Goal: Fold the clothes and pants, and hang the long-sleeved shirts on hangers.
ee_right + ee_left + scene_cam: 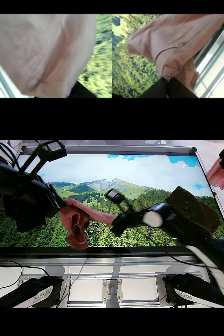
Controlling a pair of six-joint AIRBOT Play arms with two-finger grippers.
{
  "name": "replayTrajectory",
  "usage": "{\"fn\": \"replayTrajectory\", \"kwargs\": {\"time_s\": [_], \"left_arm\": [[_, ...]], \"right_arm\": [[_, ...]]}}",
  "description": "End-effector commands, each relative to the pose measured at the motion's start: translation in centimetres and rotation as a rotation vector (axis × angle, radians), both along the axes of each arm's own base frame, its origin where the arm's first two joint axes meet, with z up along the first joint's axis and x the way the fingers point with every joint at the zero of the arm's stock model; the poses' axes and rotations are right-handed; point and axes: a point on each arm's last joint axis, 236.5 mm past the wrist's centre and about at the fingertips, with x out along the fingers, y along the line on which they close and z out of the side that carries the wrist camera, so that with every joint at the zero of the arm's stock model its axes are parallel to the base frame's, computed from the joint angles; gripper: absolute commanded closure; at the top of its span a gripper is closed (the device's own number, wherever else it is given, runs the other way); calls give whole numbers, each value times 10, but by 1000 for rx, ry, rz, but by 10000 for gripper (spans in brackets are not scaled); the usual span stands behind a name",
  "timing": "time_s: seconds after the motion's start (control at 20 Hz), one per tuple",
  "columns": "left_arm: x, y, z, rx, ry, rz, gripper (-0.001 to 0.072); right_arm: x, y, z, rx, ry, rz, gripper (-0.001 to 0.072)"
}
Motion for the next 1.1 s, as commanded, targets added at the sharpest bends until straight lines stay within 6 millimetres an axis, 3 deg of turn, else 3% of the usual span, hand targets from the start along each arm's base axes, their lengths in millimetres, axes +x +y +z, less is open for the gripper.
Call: {"fn": "replayTrajectory", "kwargs": {"time_s": [0.0,0.15,0.25,0.45,0.65,0.8,0.9,1.05], "left_arm": [[-4,7,12,-2,-54,21,692],[-20,9,27,-31,-84,43,692],[-40,13,31,-34,-65,51,692],[-53,17,39,-123,-2,242,692],[-40,13,25,-124,72,312,692],[-12,9,-12,-64,187,344,692],[2,10,-57,17,302,324,692],[4,17,-127,146,454,156,692]], "right_arm": [[-25,-45,81,29,-146,5,702],[-56,-66,135,70,-216,28,702],[-78,-80,154,58,-218,52,702],[-118,-93,163,33,-103,97,702],[-137,-96,164,33,-32,112,702],[-124,-101,150,-33,-13,82,703],[-107,-103,133,-104,12,66,703],[-66,-99,108,-162,45,47,703]]}}
